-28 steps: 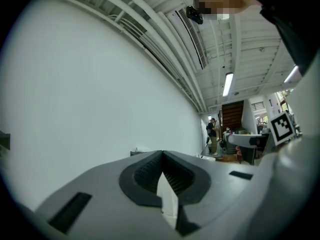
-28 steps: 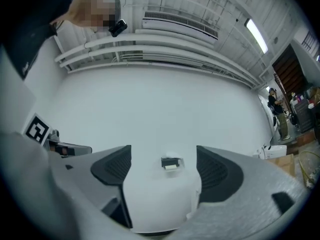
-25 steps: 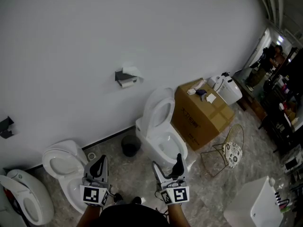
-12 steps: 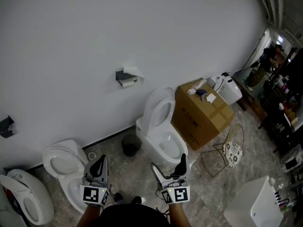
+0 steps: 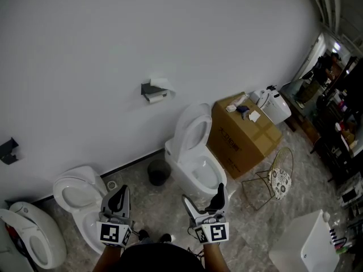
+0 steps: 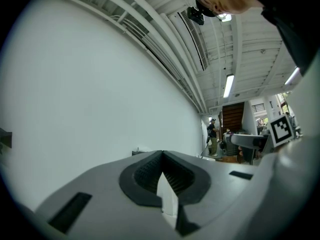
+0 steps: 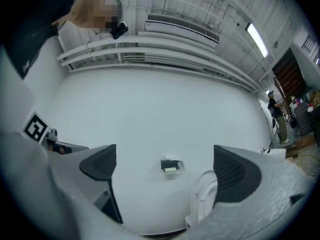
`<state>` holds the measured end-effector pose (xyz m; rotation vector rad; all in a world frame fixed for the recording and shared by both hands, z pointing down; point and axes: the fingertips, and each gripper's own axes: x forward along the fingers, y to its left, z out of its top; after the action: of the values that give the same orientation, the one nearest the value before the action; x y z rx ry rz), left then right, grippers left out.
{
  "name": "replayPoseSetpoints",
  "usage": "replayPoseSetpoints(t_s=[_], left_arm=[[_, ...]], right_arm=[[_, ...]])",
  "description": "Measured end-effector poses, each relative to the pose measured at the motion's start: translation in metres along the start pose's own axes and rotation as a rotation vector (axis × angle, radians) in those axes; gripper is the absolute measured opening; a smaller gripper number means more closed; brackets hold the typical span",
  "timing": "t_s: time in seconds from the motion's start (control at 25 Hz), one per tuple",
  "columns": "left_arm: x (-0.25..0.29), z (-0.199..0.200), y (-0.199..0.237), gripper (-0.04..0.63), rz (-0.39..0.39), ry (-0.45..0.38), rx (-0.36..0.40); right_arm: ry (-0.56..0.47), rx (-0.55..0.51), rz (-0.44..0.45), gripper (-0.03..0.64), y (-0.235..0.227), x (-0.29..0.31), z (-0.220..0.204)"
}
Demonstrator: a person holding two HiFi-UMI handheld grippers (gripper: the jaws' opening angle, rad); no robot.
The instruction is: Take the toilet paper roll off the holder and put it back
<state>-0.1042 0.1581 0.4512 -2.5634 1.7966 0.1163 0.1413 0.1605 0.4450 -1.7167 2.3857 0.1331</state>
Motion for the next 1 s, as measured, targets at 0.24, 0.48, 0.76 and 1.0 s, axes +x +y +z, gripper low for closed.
replayPoseSetpoints(t_s=[0.24,0.48,0.76,1.0], left_arm=[[-0.004,-0.003,0.014,0.003,-0.013,0.004,-0.005],[-0.005,-0.005,0.029,0.003,-0.039,-0.007,0.000],[-0.006,-0.009,0.044,0.003,-0.036,-0.001,-0.001],[0.003,-0.012,0.048,0.003,-0.038,0.001,-0.003]], right_arm=[[-0.007,-0.003,0.002,0.581,0.013,0.002,0.001],[0.004,-0.015,-0.019,0.581,0.029,-0.001,-0.008],[0.007,-0.018,-0.034,0.581,0.035,0.002,-0.013],[0.004,-0.017,-0.041,0.581,0.030,0.013,-0.016]])
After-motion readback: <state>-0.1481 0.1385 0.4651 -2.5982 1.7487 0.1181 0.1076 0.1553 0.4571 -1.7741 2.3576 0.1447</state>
